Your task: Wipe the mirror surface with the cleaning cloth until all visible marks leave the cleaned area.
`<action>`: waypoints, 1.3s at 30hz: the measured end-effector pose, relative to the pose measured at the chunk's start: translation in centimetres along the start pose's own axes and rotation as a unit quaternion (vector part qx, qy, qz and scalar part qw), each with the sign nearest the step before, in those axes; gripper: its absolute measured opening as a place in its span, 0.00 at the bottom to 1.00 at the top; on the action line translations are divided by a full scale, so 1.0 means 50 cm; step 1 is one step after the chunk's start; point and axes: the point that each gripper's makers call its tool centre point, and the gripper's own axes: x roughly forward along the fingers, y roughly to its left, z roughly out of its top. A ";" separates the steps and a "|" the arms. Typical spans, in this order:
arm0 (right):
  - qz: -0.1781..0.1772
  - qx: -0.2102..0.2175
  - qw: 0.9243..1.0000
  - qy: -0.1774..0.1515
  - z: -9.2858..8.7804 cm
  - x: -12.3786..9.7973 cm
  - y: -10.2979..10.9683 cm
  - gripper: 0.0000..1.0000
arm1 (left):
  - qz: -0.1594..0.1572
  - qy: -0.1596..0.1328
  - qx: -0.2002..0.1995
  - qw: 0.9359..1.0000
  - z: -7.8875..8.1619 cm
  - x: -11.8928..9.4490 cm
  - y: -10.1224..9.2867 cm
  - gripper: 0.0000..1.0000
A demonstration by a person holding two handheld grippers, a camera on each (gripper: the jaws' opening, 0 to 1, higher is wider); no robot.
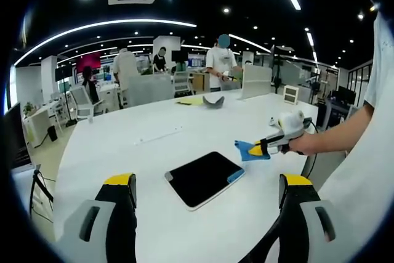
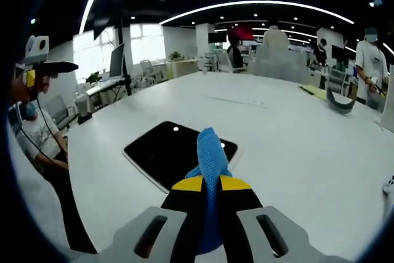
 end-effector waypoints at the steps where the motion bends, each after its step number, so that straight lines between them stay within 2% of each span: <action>1: 0.002 -0.001 1.000 -0.002 0.009 0.003 0.004 0.03 | 0.000 0.000 -0.001 1.000 0.000 0.001 0.001 0.97; 8: 0.014 -0.009 1.000 -0.010 0.049 0.028 0.028 0.03 | 0.002 -0.013 -0.008 1.000 0.001 -0.001 0.013 0.97; 19: 0.039 -0.021 0.999 -0.018 0.107 0.078 0.071 0.03 | 0.001 -0.015 -0.015 1.000 -0.001 0.001 0.022 0.97; 30: 0.050 -0.023 0.998 -0.019 0.134 0.116 0.090 0.03 | 0.000 -0.020 -0.026 0.999 0.000 -0.011 0.043 0.97; 39: 0.052 -0.025 0.998 -0.017 0.147 0.137 0.096 0.03 | -0.001 -0.012 -0.028 1.000 -0.013 -0.007 0.057 0.97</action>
